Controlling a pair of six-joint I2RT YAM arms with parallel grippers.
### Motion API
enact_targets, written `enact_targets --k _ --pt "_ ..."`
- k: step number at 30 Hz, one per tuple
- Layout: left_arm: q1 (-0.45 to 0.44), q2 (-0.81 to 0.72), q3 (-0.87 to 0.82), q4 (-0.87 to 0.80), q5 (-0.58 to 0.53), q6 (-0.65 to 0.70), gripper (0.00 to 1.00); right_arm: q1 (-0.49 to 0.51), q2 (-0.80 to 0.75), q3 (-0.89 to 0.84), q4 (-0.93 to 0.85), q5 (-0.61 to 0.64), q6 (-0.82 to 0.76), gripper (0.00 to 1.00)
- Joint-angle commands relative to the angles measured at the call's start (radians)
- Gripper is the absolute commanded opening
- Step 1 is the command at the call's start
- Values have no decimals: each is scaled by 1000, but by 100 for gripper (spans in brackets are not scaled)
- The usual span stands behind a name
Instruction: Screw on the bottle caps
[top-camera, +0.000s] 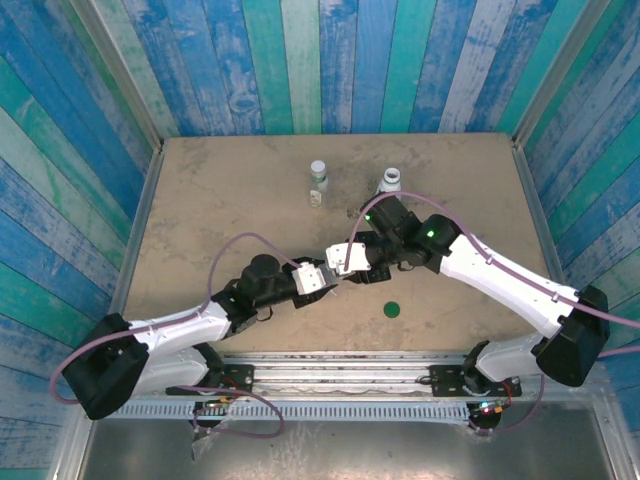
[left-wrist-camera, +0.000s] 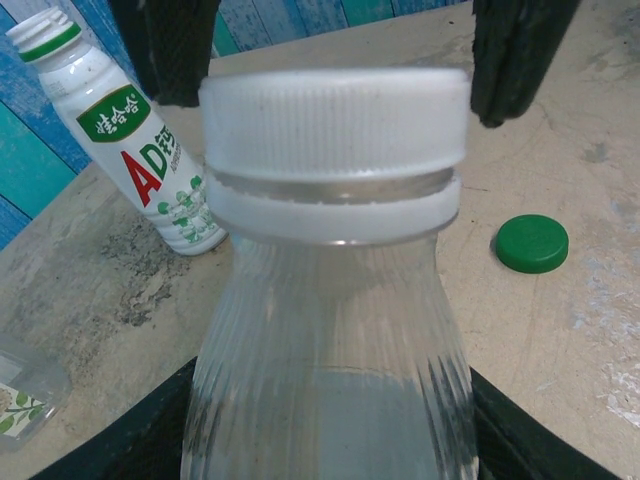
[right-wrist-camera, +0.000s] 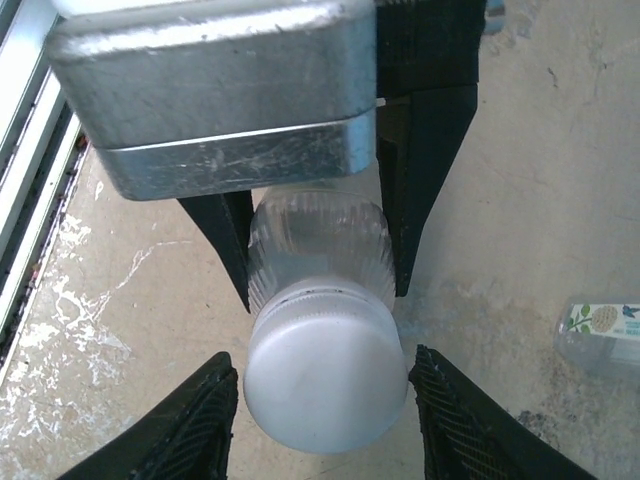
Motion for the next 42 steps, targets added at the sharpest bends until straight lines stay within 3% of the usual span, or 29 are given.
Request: enact_targets --k 1,7,11,14,18,20,22,24,29,32,35,37,42 --pt "-6 -37 18 24 12 3 53 9 7 1 17 32 17 52" --pt "-6 -32 18 32 -6 -1 53 7 -1 -1 24 28 55 44" --pt "-6 -27 1 107 -60 -23 52 8 -14 -31 70 46 202 36" --pt "-6 -21 -20 199 -108 -35 50 8 -26 -66 176 148 512 28" --pt "-6 -6 -27 253 -166 -11 47 8 -18 -80 264 233 1047 25" --pt "-6 4 -27 260 -195 -3 47 8 0 -95 275 248 1391 26" --pt "-6 5 -32 261 -206 2 47 13 8 -121 324 158 1558 25" --pt "-6 1 -35 250 -206 4 47 15 4 -140 362 121 1608 26" --pt "-6 -31 -42 222 -195 -7 47 4 -43 -134 338 165 1373 49" --pt "-4 -44 -43 192 -162 -38 48 -6 -99 -143 323 113 1074 67" --pt "4 -49 -34 161 12 -75 49 -19 -189 -181 300 83 784 70" --pt "20 -50 -31 186 136 -124 49 -37 -257 -207 273 -2 571 70" --pt "43 -37 25 143 382 -166 50 -52 -388 -268 293 -194 339 71"
